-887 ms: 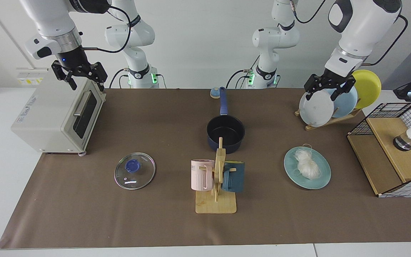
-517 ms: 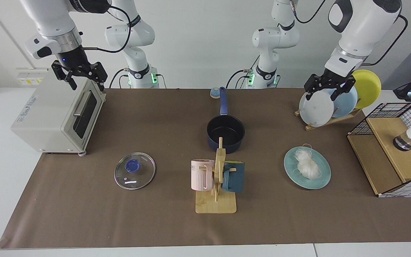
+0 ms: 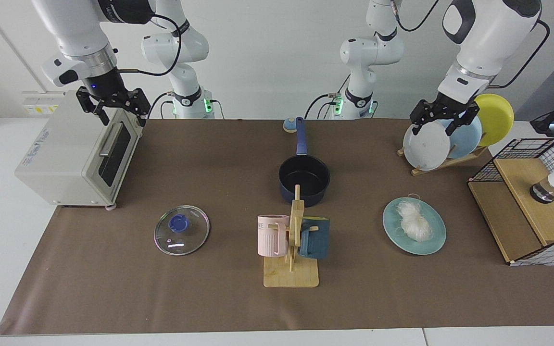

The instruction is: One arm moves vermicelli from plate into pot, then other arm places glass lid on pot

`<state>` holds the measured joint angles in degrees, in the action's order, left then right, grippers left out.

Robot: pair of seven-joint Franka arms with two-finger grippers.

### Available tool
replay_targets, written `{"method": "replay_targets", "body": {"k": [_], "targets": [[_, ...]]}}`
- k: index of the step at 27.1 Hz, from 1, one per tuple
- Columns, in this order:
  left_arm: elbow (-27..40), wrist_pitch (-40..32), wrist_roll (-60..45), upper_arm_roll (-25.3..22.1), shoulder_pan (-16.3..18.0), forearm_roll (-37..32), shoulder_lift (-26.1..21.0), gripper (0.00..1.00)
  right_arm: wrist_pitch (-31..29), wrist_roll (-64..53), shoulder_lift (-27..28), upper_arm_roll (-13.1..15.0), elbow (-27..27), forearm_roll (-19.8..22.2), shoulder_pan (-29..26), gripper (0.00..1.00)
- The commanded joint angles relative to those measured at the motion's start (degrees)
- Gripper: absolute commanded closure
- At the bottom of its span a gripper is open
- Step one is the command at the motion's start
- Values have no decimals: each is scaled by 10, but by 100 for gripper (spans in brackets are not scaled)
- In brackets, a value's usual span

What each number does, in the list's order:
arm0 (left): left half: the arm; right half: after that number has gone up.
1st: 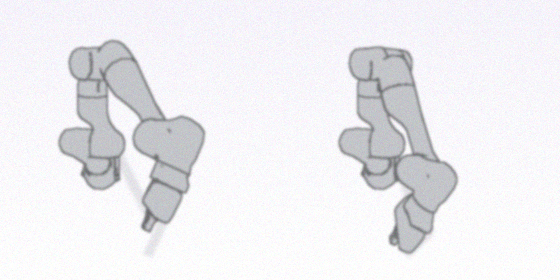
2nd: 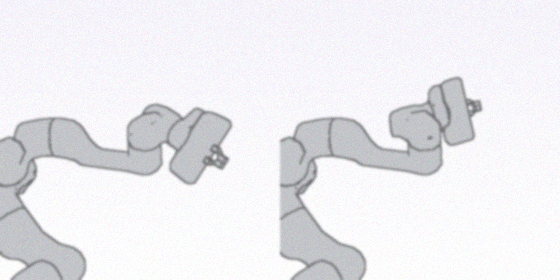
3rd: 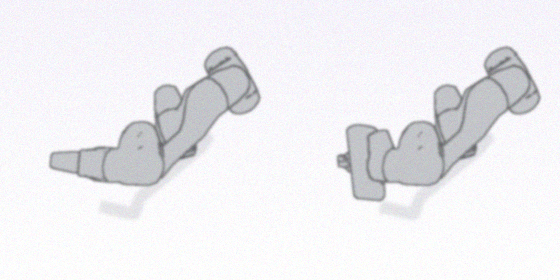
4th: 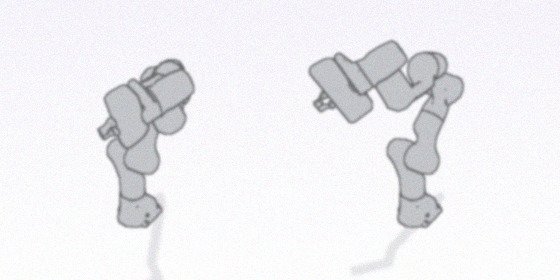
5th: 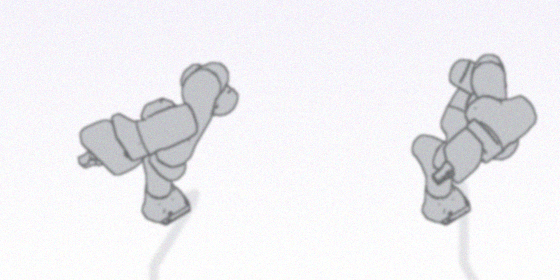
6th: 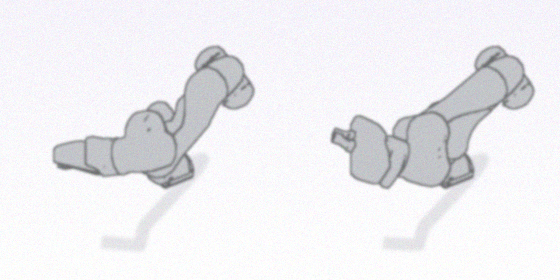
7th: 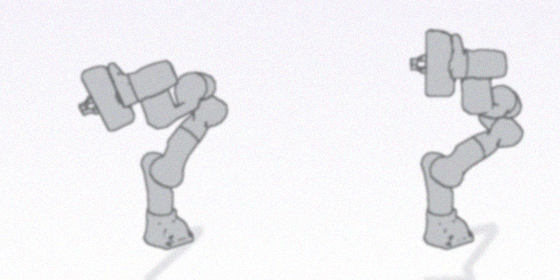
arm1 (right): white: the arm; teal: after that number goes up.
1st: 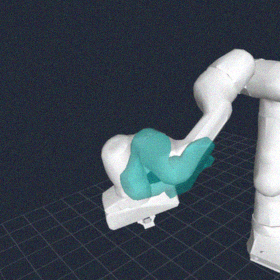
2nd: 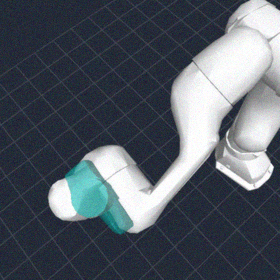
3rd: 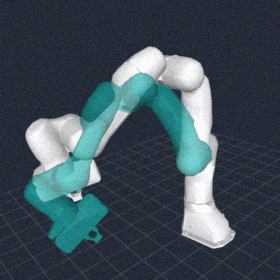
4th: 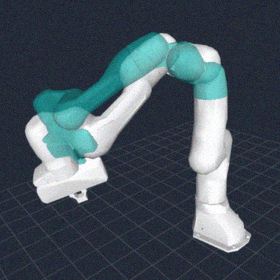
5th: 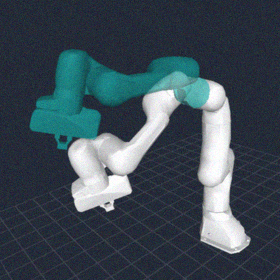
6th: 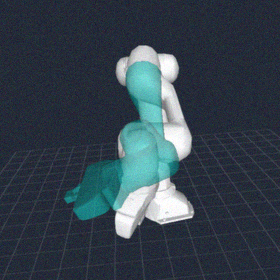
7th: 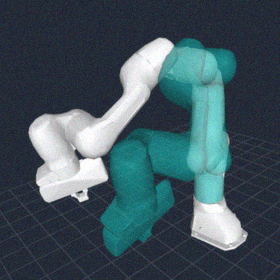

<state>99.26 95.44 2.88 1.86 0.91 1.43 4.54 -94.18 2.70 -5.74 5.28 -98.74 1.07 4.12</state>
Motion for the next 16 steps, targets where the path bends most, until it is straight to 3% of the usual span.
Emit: {"method": "replay_targets", "body": {"k": [1,9,16], "targets": [[0,3,-2,-4,-6,-6,4,0,-42,-13,22,0,-17,-5,11,0],[0,-11,1,-3,-6,-6,4,0,-120,-15,66,-3,-13,-9,14,0],[-1,83,1,-4,-3,-6,-23,0,-179,-12,113,-17,-12,-34,14,0]]}}
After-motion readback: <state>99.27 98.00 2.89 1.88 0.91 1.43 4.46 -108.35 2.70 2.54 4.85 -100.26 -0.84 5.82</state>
